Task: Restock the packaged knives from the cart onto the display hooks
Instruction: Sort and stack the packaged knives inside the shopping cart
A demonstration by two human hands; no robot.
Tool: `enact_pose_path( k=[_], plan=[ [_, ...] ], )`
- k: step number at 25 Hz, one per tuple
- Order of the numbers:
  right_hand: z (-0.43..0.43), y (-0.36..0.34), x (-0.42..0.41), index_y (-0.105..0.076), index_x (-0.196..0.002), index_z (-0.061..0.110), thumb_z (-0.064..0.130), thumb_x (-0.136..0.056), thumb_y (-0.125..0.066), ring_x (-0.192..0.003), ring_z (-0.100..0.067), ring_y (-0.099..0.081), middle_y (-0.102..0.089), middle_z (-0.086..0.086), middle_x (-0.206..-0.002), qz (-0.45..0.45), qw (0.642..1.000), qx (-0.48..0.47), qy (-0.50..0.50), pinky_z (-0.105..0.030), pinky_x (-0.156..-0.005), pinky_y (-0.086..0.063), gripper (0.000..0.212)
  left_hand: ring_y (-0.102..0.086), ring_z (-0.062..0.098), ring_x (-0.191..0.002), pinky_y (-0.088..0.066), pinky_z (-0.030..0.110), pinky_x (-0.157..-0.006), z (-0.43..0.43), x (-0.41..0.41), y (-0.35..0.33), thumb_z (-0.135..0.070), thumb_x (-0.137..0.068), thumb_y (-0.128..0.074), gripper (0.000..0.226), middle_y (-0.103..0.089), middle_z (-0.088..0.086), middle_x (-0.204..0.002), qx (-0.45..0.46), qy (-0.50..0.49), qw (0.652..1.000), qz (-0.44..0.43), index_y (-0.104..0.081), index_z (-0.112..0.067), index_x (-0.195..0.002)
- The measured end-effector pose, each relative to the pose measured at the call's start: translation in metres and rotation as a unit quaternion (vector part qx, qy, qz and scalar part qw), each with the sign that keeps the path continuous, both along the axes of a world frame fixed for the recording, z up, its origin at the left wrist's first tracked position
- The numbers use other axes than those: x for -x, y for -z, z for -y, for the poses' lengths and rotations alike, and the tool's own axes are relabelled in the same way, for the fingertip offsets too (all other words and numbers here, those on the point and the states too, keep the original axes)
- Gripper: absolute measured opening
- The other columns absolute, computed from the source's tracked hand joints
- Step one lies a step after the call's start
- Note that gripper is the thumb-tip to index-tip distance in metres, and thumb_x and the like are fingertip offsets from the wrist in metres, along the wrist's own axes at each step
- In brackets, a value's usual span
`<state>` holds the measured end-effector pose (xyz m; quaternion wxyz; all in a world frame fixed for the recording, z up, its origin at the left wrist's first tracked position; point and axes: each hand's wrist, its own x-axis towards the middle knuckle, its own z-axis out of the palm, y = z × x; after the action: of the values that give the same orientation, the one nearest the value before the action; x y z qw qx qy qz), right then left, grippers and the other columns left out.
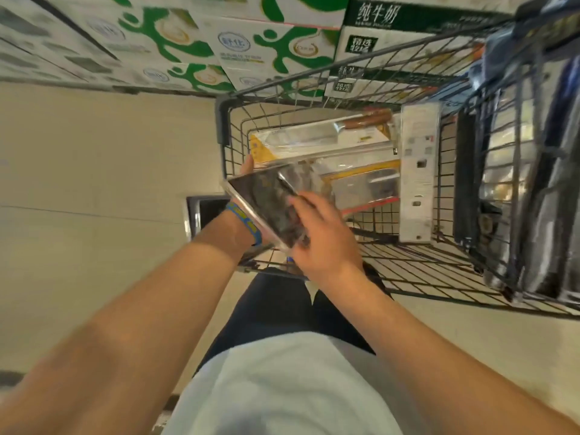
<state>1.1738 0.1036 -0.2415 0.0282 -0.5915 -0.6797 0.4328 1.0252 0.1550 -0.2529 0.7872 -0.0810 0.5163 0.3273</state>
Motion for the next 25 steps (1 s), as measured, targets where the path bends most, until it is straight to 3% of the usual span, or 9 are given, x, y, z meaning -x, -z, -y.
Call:
enact_pose_path(
  k=[4, 8, 10, 12, 13, 15, 19, 23, 25],
  plan=[
    [0.033, -0.019, -0.010, -0.041, -0.156, 0.021, 0.027, -0.093, -0.070, -0.147, -0.018, -0.034, -0.040, 0.000, -0.159, -0.067, 0.993, -0.044, -0.081, -0.043, -0.118, -0.040, 0.069, -0.067, 0.022, -0.065, -0.058, 0.028, -0.063, 0.011, 0.015, -0.039, -0.028, -0.083, -0.048, 0.032, -0.069, 0.009, -0.077, -0.062, 0.045, 0.996, -0.035, -0.074, -0.012, -0.077],
    [0.036, -0.031, -0.036, -0.037, -0.152, 0.053, -0.001, -0.092, -0.059, -0.155, -0.002, -0.016, -0.024, 0.023, -0.165, -0.205, 0.969, 0.090, 0.105, -0.033, -0.124, -0.024, 0.083, -0.059, 0.030, -0.072, -0.054, 0.040, -0.077, 0.024, 0.021, -0.052, -0.014, -0.065, -0.047, 0.023, -0.058, 0.015, -0.083, -0.021, 0.067, 0.997, -0.030, -0.055, -0.004, -0.084],
    [0.028, -0.037, -0.042, -0.053, -0.143, 0.050, -0.012, -0.094, -0.049, -0.151, -0.014, -0.033, -0.037, 0.016, -0.162, -0.313, 0.855, 0.216, 0.354, -0.040, -0.117, -0.041, 0.079, -0.061, 0.029, -0.064, -0.057, 0.037, -0.068, 0.030, 0.022, -0.052, -0.006, -0.072, -0.050, 0.010, -0.061, 0.013, -0.073, -0.052, 0.104, 0.987, -0.108, -0.060, -0.005, -0.076],
    [0.018, -0.039, -0.048, -0.069, -0.131, 0.033, 0.011, -0.102, -0.052, -0.130, -0.030, -0.061, -0.060, -0.004, -0.146, -0.413, 0.677, 0.314, 0.523, -0.047, -0.094, -0.058, 0.041, -0.067, 0.022, -0.054, -0.057, 0.030, -0.051, 0.033, 0.018, -0.052, 0.000, -0.088, -0.054, 0.030, -0.066, 0.008, -0.062, -0.064, 0.111, 0.981, -0.148, -0.069, -0.008, -0.063],
    [0.014, -0.042, -0.051, -0.071, -0.127, 0.024, 0.030, -0.103, -0.054, -0.119, -0.033, -0.068, -0.065, -0.012, -0.138, -0.440, 0.631, 0.356, 0.532, -0.050, -0.089, -0.060, 0.031, -0.070, 0.022, -0.058, -0.057, 0.031, -0.051, 0.036, 0.012, -0.051, -0.001, -0.093, -0.053, 0.036, -0.070, 0.009, -0.067, -0.068, 0.105, 0.984, -0.124, -0.074, -0.010, -0.065],
    [0.004, -0.048, -0.060, -0.067, -0.130, 0.016, 0.052, -0.098, -0.058, -0.114, -0.035, -0.071, -0.069, -0.018, -0.130, -0.417, 0.675, 0.414, 0.446, -0.052, -0.091, -0.059, 0.050, -0.074, 0.029, -0.079, -0.060, 0.041, -0.063, 0.046, -0.003, -0.050, -0.006, -0.094, -0.057, 0.020, -0.074, 0.015, -0.092, -0.069, 0.097, 0.991, -0.062, -0.076, -0.011, -0.094],
    [-0.017, -0.058, -0.104, -0.069, -0.123, 0.011, 0.032, -0.082, -0.078, -0.097, -0.025, -0.076, -0.076, -0.012, -0.115, -0.282, 0.800, 0.436, 0.300, -0.039, -0.081, -0.060, 0.047, -0.074, 0.019, -0.086, -0.060, 0.034, -0.070, 0.063, -0.030, -0.039, -0.035, -0.089, -0.069, 0.036, -0.076, 0.005, -0.101, -0.020, 0.226, 0.966, -0.120, -0.064, -0.012, -0.117],
    [-0.024, -0.071, -0.152, -0.067, -0.130, 0.035, 0.021, -0.089, -0.078, -0.097, -0.010, -0.076, -0.078, 0.011, -0.108, -0.098, 0.937, 0.318, 0.106, -0.030, -0.082, -0.056, 0.044, -0.067, 0.013, -0.075, -0.052, 0.029, -0.067, 0.049, -0.021, -0.036, -0.065, -0.089, -0.046, 0.048, -0.075, -0.003, -0.093, -0.059, 0.429, 0.776, -0.459, -0.067, -0.022, -0.085],
    [-0.027, -0.079, -0.159, -0.065, -0.126, 0.051, 0.029, -0.088, -0.079, -0.092, -0.002, -0.075, -0.077, 0.022, -0.104, -0.068, 0.956, 0.273, 0.083, -0.024, -0.079, -0.054, 0.046, -0.063, 0.004, -0.082, -0.049, 0.027, -0.075, 0.029, 0.000, -0.045, -0.071, -0.078, -0.047, 0.041, -0.069, -0.015, -0.098, -0.178, 0.358, 0.728, -0.557, -0.062, -0.036, -0.096]
  ],
)
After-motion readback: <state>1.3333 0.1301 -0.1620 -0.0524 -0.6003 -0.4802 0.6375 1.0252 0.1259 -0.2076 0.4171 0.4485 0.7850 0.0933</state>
